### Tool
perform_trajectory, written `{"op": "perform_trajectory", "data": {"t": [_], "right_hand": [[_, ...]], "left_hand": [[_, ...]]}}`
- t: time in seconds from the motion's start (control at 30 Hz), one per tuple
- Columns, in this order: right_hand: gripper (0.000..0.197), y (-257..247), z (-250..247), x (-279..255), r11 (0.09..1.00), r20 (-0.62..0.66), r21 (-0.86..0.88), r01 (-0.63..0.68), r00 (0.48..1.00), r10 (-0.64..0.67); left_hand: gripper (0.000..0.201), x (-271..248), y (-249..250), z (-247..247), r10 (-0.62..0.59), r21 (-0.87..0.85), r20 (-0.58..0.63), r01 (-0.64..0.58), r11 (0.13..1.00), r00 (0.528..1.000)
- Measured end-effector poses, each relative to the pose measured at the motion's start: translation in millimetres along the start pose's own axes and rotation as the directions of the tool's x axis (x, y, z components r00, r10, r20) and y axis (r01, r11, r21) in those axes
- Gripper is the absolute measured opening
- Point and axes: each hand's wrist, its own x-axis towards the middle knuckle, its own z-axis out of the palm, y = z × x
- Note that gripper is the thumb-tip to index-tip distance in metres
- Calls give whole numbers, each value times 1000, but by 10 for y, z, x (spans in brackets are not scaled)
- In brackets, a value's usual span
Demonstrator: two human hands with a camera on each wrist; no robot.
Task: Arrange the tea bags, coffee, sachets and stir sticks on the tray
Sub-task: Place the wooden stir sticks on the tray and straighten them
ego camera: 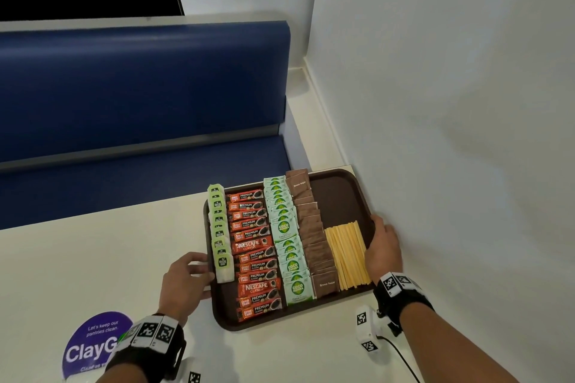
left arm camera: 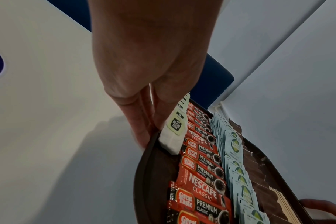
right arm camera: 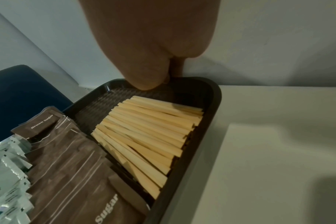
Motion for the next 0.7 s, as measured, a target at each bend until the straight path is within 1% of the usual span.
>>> {"op": "perform_trajectory", "data": {"t": [0.17, 0.7], "right_hand": [[87, 21, 20, 10, 1000, -2, 4, 18, 1000, -18], [88, -14, -2, -5, 1000, 12, -14, 10, 1000, -10]], "left_hand": [[28, 4, -12, 4, 2, 2, -2, -2, 1000, 1000], [26, -46, -18, 27, 3, 13, -24, -2, 1000, 1000]]}}
